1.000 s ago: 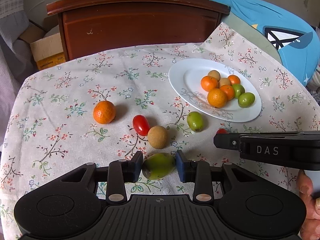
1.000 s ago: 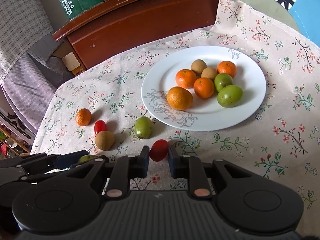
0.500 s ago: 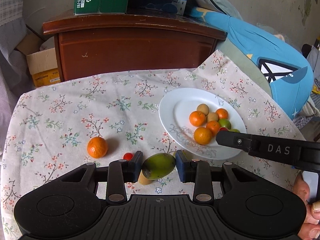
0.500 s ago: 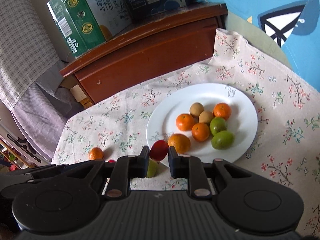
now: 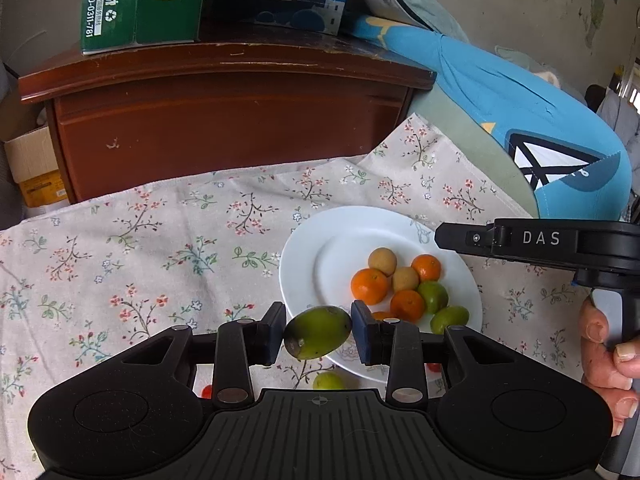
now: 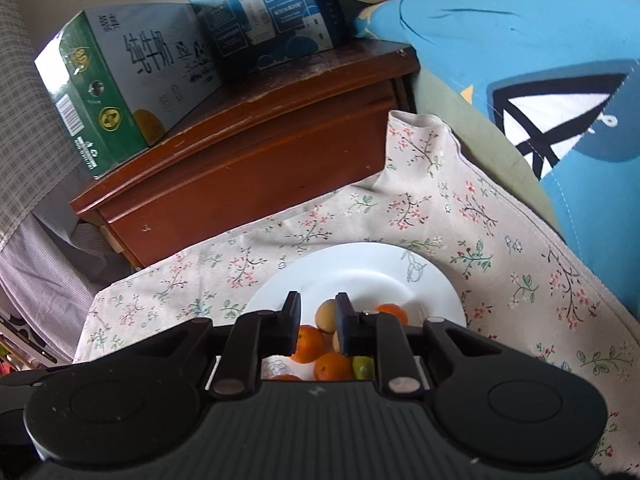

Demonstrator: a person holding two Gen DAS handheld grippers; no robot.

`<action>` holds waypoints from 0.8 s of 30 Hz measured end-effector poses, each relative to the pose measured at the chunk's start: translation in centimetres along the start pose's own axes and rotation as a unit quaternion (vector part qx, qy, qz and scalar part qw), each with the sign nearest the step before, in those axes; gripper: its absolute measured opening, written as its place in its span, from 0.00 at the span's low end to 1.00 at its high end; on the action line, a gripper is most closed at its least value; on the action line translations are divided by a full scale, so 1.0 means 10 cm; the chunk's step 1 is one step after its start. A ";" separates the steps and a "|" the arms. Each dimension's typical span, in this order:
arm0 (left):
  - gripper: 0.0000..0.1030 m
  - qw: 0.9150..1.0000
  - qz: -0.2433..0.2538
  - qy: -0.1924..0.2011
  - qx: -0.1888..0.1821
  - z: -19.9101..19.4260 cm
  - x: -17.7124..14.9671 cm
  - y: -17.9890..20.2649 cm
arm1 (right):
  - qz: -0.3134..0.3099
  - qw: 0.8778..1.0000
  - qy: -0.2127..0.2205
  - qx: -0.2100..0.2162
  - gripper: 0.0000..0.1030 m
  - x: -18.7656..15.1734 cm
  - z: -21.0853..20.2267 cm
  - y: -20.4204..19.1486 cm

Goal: Organize fruits
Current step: 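Carry the green fruit and cherry tomato onto the plate and open both tools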

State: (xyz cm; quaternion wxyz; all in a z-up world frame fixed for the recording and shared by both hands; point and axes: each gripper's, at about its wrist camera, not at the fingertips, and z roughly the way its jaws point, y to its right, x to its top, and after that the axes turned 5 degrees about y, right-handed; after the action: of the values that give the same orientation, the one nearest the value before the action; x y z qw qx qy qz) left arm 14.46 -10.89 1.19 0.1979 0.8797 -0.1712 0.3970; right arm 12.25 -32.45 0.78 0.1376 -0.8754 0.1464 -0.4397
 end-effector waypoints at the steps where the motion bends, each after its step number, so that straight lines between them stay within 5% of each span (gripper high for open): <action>1: 0.32 1.000 0.000 -0.002 0.000 0.04 0.01 0.00 | 0.005 1.000 -0.005 -0.003 0.18 0.00 0.03 0.03; 7: 0.32 1.000 -0.009 -0.006 -0.003 0.15 0.02 -0.03 | 0.026 0.999 -0.045 -0.002 0.18 -0.09 0.03 0.10; 19: 0.35 1.000 -0.002 -0.018 -0.025 0.38 0.00 0.05 | 0.036 0.998 -0.057 -0.013 0.22 -0.15 0.14 0.09; 24: 0.60 1.000 -0.005 0.004 -0.021 0.25 0.08 0.03 | 0.034 0.998 -0.055 -0.009 0.23 -0.15 0.14 0.07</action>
State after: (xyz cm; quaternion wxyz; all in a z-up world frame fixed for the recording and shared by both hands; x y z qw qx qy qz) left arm 16.38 -12.48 0.35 0.2193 0.8748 -0.1741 0.3953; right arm 12.39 -32.37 -1.38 0.1529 -0.8940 0.1724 -0.3844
